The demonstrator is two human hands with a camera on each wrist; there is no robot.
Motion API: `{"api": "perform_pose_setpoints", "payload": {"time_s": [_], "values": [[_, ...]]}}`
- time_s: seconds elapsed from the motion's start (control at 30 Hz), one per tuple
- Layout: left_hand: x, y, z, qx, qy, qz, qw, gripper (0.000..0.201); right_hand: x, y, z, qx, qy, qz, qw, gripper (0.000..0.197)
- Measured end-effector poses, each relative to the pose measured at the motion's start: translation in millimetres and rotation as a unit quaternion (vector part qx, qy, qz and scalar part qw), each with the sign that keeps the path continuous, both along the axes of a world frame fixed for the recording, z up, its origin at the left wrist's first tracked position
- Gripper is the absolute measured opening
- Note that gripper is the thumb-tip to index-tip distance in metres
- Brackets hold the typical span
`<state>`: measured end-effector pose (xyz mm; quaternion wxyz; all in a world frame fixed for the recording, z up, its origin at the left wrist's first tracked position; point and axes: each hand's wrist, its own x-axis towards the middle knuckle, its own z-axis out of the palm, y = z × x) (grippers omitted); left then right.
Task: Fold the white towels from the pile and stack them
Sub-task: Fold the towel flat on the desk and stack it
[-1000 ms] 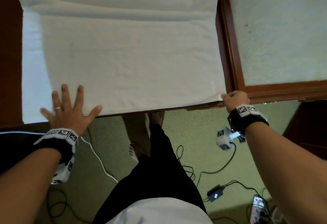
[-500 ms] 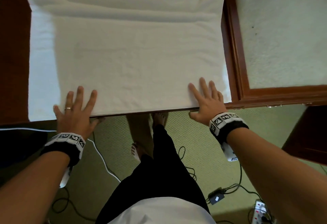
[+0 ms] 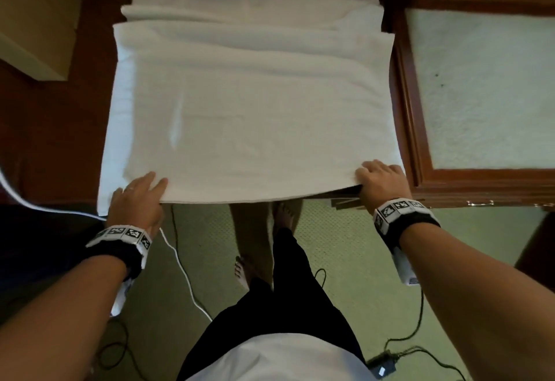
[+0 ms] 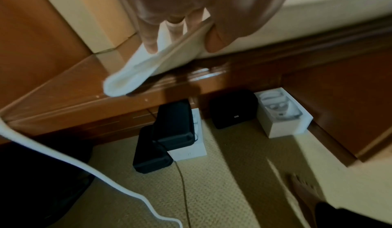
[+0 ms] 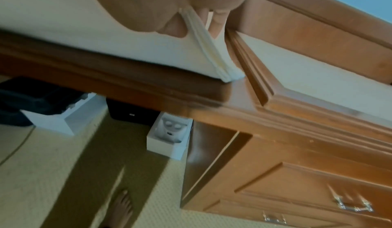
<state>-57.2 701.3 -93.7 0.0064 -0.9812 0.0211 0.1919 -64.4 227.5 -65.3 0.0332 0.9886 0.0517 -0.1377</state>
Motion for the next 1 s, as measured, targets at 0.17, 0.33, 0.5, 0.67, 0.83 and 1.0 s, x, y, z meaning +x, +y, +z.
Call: {"api": "perform_pose_setpoints", "payload": {"time_s": [0.17, 0.33, 0.5, 0.67, 0.83, 1.0], "values": [[15.8, -0.9, 32.9, 0.037, 0.107, 0.077, 0.991, 0.028, 1.7, 9.2, 25.3, -0.073, 0.187, -0.092, 0.975, 0.023], [28.6, 7.7, 40.1, 0.002, 0.222, 0.079, 0.972, 0.032, 2.5, 4.5, 35.7, -0.04, 0.229, -0.139, 0.963, 0.025], [76.7, 16.6, 66.5, -0.049, 0.094, 0.124, 0.987, 0.026, 50.9, -3.0, 62.0, -0.02, 0.141, -0.147, 0.979, 0.025], [128.8, 11.2, 87.1, -0.052, 0.041, 0.146, 0.987, 0.017, 108.9, -7.0, 77.3, -0.002, 0.091, -0.168, 0.982, 0.023], [185.7, 7.3, 82.7, -0.053, 0.019, 0.116, 0.992, 0.019, 166.7, -13.3, 72.6, -0.01, 0.091, -0.172, 0.981, 0.019], [232.6, -2.1, 59.8, -0.024, 0.026, 0.088, 0.995, 0.023, 212.5, -23.3, 49.2, -0.017, 0.098, -0.168, 0.981, 0.021]]}}
